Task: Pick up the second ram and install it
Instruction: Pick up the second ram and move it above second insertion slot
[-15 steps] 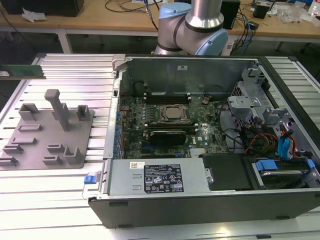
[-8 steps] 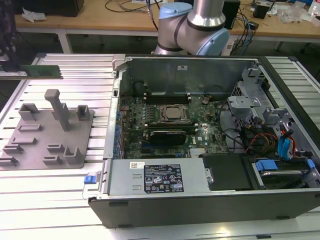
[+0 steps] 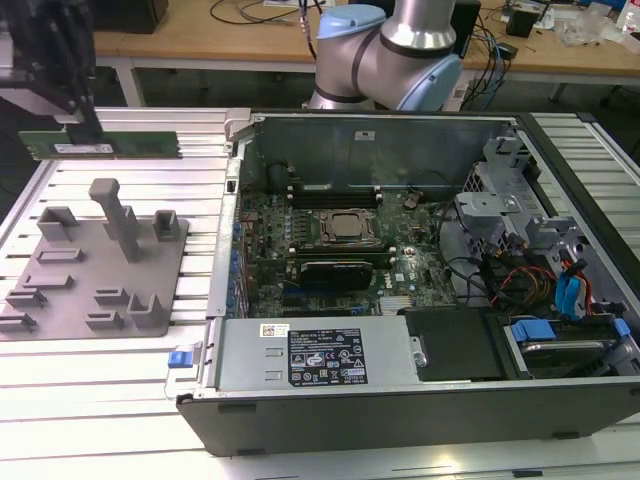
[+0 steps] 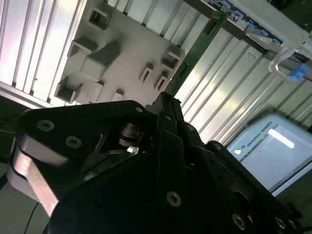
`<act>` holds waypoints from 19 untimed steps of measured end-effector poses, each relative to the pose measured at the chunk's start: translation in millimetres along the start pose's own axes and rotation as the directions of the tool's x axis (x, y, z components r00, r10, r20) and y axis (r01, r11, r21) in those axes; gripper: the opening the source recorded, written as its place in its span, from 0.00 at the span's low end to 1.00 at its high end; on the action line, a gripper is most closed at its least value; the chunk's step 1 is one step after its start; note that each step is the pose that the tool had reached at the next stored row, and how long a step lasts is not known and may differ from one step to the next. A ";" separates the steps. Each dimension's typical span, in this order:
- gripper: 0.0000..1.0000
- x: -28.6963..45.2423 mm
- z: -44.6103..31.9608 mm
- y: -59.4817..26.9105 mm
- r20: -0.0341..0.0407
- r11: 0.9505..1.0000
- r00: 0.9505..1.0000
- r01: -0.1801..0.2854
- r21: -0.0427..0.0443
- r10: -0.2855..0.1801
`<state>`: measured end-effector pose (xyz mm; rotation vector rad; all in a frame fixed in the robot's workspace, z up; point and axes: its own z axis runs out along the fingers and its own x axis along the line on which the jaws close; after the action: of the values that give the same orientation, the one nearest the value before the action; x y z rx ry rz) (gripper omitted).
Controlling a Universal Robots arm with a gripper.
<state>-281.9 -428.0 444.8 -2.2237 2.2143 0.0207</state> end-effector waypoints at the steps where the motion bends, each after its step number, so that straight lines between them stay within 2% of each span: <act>1: 0.09 0.2 0.2 -9.5 0.000 1.000 1.000 0.000 0.000 0.000; 2: 0.09 0.1 0.4 -17.0 0.000 1.000 1.000 0.000 0.000 0.000; 3: 0.09 0.3 0.6 -31.3 0.000 1.000 1.000 0.000 0.000 0.000; 5: 0.09 0.3 0.9 -41.5 0.000 1.000 1.000 0.000 0.000 0.000; 7: 0.09 0.4 1.3 -61.5 0.000 1.000 1.000 0.000 0.000 0.000; 10: 0.09 0.5 1.7 -84.9 0.000 1.000 1.000 0.000 0.000 0.000; 14: 0.09 0.6 2.1 -106.1 0.000 1.000 1.000 0.000 0.000 0.000; 15: 0.09 0.7 2.2 -116.7 0.000 1.000 1.000 0.000 0.000 0.000; 19: 0.09 0.8 2.5 -135.3 0.000 1.000 1.000 0.000 0.000 0.000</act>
<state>-146.6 -428.2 441.4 -2.2238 2.2141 0.0206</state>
